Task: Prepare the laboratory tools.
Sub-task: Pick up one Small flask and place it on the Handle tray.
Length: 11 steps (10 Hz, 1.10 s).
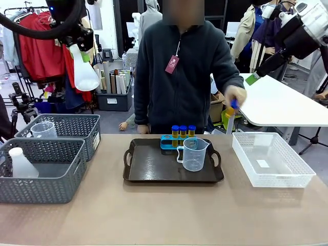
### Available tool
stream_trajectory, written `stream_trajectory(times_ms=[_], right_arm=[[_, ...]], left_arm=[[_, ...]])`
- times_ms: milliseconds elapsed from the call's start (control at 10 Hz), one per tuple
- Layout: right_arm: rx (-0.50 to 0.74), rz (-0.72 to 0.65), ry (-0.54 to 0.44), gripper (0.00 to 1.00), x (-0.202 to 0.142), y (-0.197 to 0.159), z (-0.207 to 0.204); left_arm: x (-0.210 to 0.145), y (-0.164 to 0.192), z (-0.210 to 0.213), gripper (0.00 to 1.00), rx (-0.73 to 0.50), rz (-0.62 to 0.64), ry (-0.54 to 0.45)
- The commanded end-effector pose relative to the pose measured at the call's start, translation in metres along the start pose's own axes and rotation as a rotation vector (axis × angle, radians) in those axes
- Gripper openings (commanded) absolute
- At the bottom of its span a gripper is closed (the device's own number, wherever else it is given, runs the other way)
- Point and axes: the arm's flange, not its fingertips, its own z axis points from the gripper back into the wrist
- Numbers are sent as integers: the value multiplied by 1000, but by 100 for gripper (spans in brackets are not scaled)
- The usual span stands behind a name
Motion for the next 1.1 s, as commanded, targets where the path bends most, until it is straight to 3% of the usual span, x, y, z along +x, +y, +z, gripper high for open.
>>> stream_trajectory(times_ms=[0, 300, 1000], right_arm=[[11, 10, -13, 100, 1, -1, 1], [11, 10, -13, 100, 1, -1, 1], [11, 10, -13, 100, 1, -1, 1]], left_arm=[[-4, 2, -9, 0, 12, 21, 9], [1, 1, -6, 0, -1, 6, 11], [54, -44, -45, 0, -81, -135, 16]])
